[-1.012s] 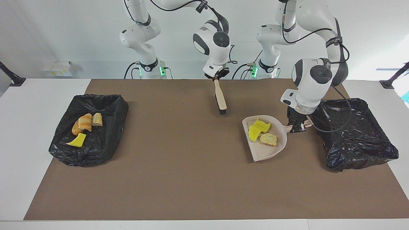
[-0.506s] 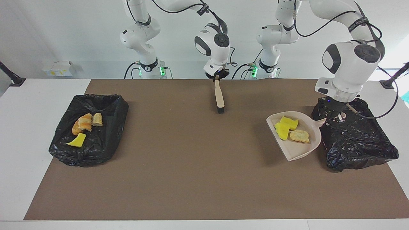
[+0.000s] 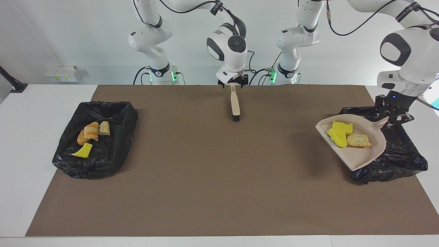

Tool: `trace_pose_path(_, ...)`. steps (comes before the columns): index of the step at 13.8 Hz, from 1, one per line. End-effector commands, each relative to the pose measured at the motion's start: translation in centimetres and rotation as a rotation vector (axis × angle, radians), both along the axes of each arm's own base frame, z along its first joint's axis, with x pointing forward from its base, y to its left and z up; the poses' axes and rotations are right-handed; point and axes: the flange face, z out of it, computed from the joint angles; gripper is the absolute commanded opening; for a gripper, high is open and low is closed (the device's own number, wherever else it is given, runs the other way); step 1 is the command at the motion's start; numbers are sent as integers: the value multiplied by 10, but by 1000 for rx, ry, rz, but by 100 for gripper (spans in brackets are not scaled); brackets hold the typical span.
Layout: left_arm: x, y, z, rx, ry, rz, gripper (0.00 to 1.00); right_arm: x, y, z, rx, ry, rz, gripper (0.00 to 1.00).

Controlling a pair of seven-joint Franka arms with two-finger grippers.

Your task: Sweep and dump trash in bin

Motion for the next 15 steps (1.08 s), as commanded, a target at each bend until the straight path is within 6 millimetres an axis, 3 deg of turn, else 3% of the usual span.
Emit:
trace_pose_path(1, 9, 38, 7, 9, 7, -55, 0, 41, -37, 37, 1, 13, 28, 100)
trace_pose_path(3, 11, 62, 15, 30, 2, -68, 0, 68, -63, 65, -14, 9, 64, 100)
trace_pose_path(5, 15, 63, 18, 121, 3, -108, 0, 91, -88, 100, -13, 17, 76, 100)
trace_pose_path(8, 18, 80, 21, 218, -22, -111, 0, 116, -135, 147, -13, 16, 120, 100)
trace_pose_path(12, 8, 111, 25, 324, -7, -43, 0, 135, -216, 189, 15, 0, 252, 100)
trace_pose_path(15, 11, 106, 31, 498, 26, -44, 0, 149, -264, 219, 9, -48, 316, 100)
